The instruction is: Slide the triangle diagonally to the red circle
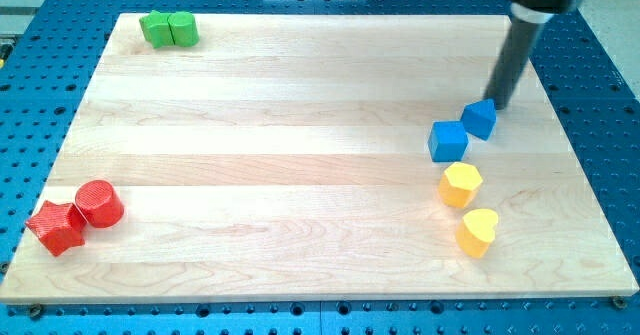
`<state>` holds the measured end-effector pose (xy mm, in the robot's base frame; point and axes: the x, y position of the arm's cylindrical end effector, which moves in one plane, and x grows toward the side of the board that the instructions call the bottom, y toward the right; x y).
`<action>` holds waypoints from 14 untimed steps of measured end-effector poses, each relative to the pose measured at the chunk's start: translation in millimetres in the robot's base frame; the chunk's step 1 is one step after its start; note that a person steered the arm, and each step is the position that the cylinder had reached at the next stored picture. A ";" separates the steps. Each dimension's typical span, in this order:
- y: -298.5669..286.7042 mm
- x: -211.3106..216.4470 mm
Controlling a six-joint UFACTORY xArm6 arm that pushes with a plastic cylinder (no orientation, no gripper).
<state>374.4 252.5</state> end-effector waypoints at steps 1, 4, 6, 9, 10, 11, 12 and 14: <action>5.9 44.2; -132.5 38.9; -178.6 83.6; -206.7 50.7; -160.9 72.7; -191.9 100.0; -214.4 101.7; -244.7 49.3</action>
<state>423.7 7.8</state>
